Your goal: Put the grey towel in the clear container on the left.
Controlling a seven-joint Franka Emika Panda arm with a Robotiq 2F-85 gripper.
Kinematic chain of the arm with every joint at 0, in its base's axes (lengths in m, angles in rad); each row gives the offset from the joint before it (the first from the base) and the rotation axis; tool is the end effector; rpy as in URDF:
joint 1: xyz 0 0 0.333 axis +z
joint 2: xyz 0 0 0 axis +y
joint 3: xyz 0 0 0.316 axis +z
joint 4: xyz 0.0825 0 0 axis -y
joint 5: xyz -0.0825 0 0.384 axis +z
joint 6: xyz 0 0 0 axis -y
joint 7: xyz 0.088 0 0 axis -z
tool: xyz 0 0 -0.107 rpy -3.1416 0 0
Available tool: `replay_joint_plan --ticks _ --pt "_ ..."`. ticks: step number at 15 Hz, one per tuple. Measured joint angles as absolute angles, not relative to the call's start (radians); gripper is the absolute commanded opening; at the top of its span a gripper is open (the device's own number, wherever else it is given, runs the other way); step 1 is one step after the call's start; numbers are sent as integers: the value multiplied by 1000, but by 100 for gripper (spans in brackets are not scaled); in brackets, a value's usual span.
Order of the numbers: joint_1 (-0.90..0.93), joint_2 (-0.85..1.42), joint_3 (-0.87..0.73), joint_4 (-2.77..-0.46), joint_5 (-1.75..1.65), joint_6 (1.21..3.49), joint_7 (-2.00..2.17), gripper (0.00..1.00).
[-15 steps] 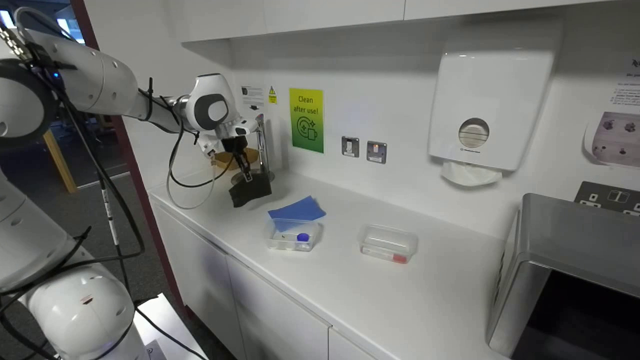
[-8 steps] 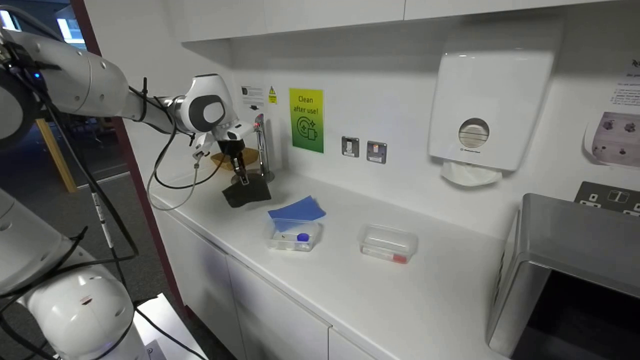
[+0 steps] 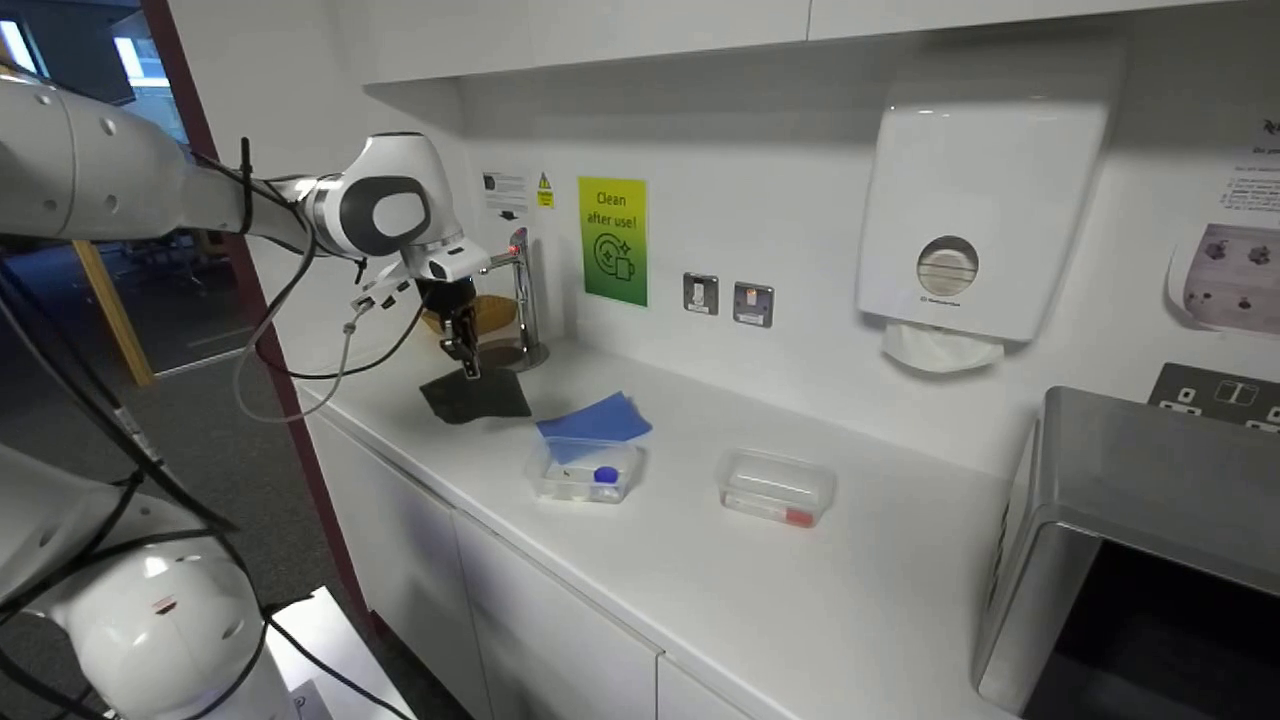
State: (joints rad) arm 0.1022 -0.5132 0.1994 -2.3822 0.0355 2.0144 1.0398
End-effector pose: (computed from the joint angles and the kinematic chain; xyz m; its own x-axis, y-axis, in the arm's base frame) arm 0.3911 0.1318 0.5172 0.7088 -0.6944 0.1242 -0.6895 -0.7192 -0.0860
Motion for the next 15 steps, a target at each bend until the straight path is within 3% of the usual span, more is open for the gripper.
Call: replay_joint_plan --ticks 6,15 --pt "46 -642 157 -2419 36 1955 1038 1" --pt "-92 -593 59 -2415 33 1967 938 1"
